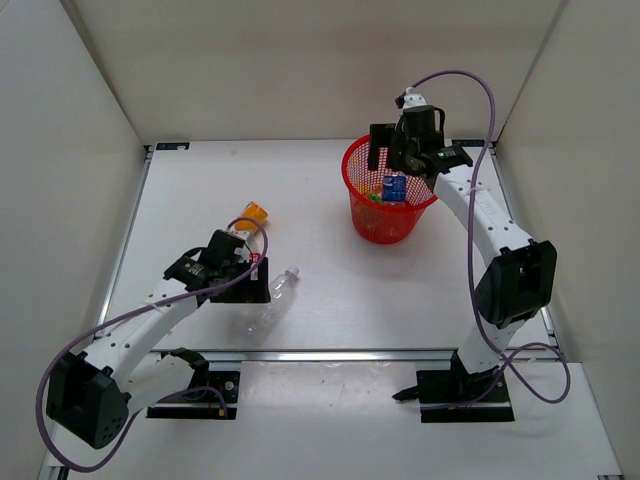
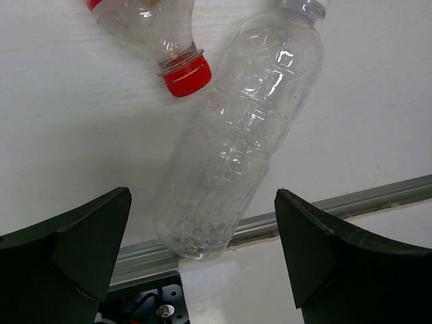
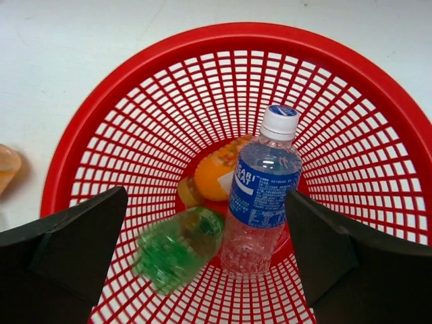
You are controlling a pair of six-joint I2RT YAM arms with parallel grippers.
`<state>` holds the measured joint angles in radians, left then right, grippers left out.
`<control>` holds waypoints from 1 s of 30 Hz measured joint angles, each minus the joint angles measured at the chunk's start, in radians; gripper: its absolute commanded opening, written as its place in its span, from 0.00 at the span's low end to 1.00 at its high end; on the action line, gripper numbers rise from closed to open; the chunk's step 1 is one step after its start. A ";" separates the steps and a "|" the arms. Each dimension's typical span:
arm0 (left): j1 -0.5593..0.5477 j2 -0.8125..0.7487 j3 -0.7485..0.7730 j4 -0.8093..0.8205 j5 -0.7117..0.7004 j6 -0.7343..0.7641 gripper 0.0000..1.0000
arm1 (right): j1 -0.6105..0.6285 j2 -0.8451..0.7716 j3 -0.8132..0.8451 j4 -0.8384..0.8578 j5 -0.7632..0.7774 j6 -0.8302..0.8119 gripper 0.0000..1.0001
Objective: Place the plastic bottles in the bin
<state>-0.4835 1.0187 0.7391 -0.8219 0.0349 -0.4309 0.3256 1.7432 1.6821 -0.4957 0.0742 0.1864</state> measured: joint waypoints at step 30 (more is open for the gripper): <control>-0.241 0.342 0.172 0.098 0.063 0.020 0.38 | -0.450 -0.894 -0.768 -0.056 -0.222 0.077 0.99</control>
<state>-0.7242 1.3605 0.9115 -0.7238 0.0978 -0.4110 -0.1246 0.8494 0.9138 -0.5522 -0.1478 0.2634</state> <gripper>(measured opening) 0.613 0.992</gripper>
